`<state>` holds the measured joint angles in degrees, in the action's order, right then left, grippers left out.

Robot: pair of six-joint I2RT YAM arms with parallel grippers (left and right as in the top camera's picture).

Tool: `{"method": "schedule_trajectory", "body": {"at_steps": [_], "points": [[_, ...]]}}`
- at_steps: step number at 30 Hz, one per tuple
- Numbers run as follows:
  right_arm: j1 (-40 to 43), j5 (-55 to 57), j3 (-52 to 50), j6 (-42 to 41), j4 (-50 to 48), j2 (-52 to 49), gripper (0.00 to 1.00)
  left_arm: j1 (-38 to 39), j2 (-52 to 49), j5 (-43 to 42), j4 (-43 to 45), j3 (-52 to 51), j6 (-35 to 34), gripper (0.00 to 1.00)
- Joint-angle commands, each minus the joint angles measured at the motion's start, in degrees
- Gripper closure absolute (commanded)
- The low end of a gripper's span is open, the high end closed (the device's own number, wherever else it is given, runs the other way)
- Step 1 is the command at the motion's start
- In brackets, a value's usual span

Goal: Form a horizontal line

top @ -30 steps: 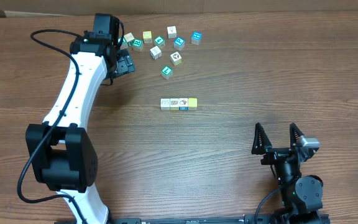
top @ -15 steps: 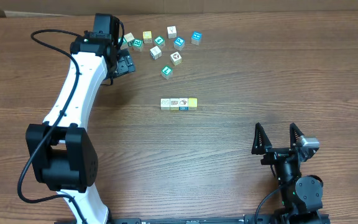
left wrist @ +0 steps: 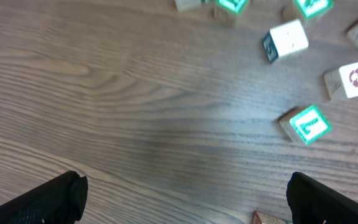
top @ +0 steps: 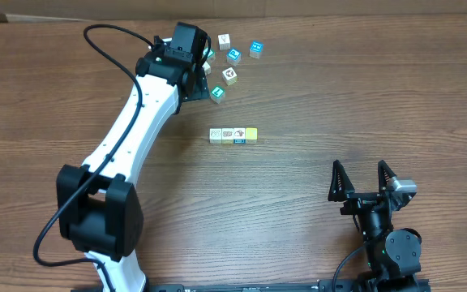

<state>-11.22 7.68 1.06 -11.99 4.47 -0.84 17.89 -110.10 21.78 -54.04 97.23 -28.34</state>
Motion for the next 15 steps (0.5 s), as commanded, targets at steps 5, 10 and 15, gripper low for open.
{"method": "schedule_trajectory", "body": {"at_steps": [5, 10, 15], "points": [[0.4, -0.4, -0.6, 0.0, -0.3, 0.7, 0.0, -0.3, 8.2, 5.6, -4.0, 0.7, 0.5, 0.0], [0.4, -0.4, -0.6, 0.0, -0.3, 0.7, 0.0, -1.6, 13.3, 5.7, -3.3, -5.5, 2.9, 0.0], [0.4, -0.4, -0.6, 0.0, -0.3, 0.7, 0.0, -4.6, 19.9, 5.3, 2.9, -19.8, 3.9, 0.0]]}}
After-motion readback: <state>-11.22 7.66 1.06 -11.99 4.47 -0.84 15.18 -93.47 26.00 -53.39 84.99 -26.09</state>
